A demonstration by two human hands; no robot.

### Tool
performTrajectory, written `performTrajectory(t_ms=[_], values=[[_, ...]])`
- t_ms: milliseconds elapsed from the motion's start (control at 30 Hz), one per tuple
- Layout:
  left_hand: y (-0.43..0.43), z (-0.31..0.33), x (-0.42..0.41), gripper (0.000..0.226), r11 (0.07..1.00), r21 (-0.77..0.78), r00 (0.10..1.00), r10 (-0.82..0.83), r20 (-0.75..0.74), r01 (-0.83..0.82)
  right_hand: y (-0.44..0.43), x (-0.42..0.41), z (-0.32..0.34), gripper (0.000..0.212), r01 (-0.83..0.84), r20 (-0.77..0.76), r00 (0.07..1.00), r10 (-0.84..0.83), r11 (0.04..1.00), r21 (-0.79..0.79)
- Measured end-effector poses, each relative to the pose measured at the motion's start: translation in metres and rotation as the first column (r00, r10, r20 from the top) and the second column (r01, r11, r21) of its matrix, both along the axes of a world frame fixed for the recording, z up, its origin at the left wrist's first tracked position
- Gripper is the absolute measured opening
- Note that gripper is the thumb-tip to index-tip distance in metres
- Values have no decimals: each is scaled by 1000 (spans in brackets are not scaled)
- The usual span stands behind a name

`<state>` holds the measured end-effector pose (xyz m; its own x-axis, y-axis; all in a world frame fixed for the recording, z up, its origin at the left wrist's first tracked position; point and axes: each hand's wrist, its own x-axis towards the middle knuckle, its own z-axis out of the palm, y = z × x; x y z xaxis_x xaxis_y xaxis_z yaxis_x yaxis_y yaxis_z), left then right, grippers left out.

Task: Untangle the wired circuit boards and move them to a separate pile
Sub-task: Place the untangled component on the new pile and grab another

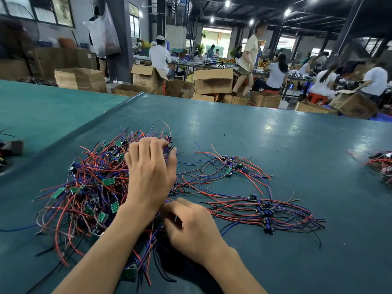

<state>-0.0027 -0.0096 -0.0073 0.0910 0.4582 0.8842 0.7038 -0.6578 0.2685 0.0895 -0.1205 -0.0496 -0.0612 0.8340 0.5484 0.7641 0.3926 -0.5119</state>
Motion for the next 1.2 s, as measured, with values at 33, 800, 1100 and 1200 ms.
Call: performTrajectory(t_ms=[33,800,1100,1200], values=[[-2,1,2,21,991,47,992,-126,30,124,1,0,0,23,11,-21,1000,-11,1000,-1],[-22,-8,13,28,833,145,829,-483,-283,535,2,35,36,32,-38,-994,95,-52,998,-56],[-12,-12,7,22,909,46,901,-403,-161,414,5,50,39,22,45,-998,-61,-2,999,-5],[-11,-16,9,29,940,92,935,-312,-169,330,4,50,39,21,45,-996,-89,5,999,1]])
